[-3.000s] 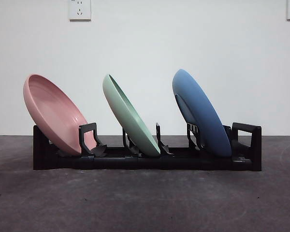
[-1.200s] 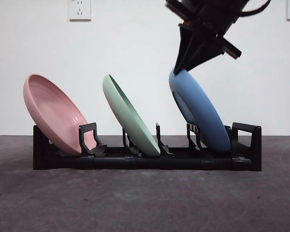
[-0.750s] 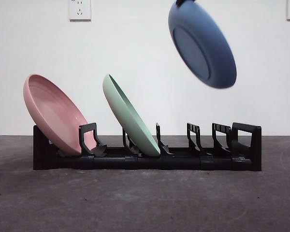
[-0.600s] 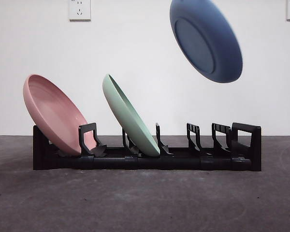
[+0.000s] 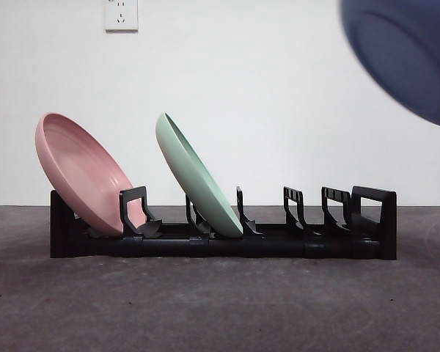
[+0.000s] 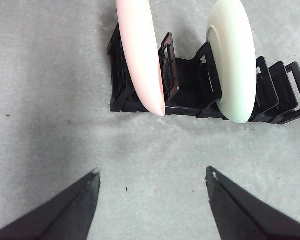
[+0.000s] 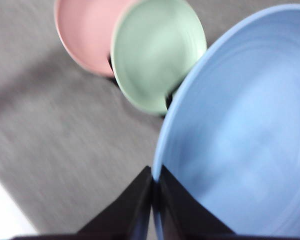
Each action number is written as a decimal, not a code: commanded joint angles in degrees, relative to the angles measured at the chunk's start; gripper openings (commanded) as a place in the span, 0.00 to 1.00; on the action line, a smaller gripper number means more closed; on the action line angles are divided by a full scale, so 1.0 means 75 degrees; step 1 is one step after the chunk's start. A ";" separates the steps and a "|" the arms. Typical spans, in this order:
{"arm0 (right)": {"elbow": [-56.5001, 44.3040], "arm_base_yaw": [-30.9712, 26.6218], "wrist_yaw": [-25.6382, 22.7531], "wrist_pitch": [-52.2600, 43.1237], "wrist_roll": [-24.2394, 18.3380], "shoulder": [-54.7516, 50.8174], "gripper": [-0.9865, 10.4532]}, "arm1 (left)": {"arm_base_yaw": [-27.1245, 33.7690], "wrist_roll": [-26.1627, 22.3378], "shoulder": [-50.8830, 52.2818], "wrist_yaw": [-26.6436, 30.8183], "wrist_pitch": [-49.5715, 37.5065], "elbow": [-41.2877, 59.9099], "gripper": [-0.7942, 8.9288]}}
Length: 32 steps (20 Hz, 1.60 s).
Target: Place the plate
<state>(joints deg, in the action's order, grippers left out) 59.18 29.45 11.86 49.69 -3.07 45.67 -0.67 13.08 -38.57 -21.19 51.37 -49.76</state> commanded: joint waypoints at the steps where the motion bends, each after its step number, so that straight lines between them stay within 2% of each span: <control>1: -0.0504 0.0367 -0.0638 0.0297 -0.0612 -0.1000 0.10 | -0.0020 0.0012 -0.0032 -0.0050 -0.0050 -0.0160 0.43; 3: -0.0734 0.0644 -0.0982 0.1105 -0.0889 -0.1612 0.10 | -0.0020 0.0012 -0.0032 -0.0050 -0.0050 -0.0160 0.43; 7: -0.0737 0.1072 -0.1052 0.2608 -0.1620 -0.1868 0.10 | -0.0020 0.0012 -0.0041 -0.0047 -0.0052 -0.0160 0.43; 10: -0.0737 0.1381 -0.1064 0.2809 -0.1944 -0.1751 0.10 | -0.0017 0.0006 -0.0041 -0.0047 -0.0052 -0.0160 0.43; 13: -0.0737 0.1816 -0.1166 0.2739 -0.1990 -0.1285 0.10 | -0.0017 0.0003 -0.0041 -0.0044 -0.0052 -0.0160 0.43; 18: -0.0737 0.2935 -0.1256 0.2008 -0.1804 0.0152 0.10 | -0.0017 -0.0061 -0.0041 -0.0041 -0.0055 -0.0160 0.43; 23: -0.0737 0.4657 -0.2022 0.0982 -0.1641 0.1772 0.10 | -0.0017 -0.0117 -0.0041 -0.0041 -0.0055 -0.0160 0.43; 25: -0.0737 0.5176 -0.2052 0.0420 -0.1641 0.2384 0.10 | -0.0017 -0.0117 -0.0041 -0.0041 -0.0055 -0.0160 0.43; 28: -0.0734 0.5560 -0.2288 -0.0414 -0.1673 0.3209 0.10 | -0.0017 -0.0146 -0.0041 -0.0038 -0.0052 -0.0160 0.43; 32: -0.0734 0.5616 -0.2943 -0.1052 -0.1993 0.4211 0.10 | -0.0012 -0.0146 -0.0041 -0.0035 -0.0052 -0.0160 0.43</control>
<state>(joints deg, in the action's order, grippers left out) 53.10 70.78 -9.74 42.52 -16.86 76.51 -0.67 12.84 -38.57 -21.19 51.35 -49.76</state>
